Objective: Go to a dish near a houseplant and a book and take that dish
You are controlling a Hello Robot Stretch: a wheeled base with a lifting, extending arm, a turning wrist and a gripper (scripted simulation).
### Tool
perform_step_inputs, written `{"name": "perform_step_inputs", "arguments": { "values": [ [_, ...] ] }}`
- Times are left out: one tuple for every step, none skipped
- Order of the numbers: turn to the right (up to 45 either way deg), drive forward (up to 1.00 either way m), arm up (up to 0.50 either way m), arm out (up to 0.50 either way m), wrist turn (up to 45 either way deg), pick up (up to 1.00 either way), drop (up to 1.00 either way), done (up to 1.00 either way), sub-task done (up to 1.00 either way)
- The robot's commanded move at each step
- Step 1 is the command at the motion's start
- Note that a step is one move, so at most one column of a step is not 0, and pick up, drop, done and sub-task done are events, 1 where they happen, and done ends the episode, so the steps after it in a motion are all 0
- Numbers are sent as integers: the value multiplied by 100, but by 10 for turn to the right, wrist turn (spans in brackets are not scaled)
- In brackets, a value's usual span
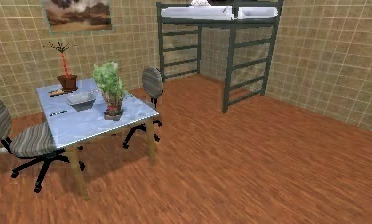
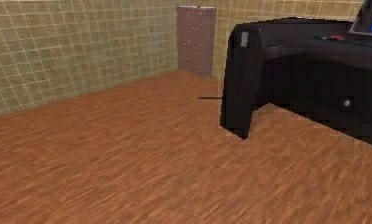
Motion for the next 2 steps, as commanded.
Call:
{"name": "perform_step_inputs", "arguments": {
  "values": [
    [30,0,0,0,0,0,0,0,0],
    [90,0,0,0,0,0,0,0,0]
  ]
}}
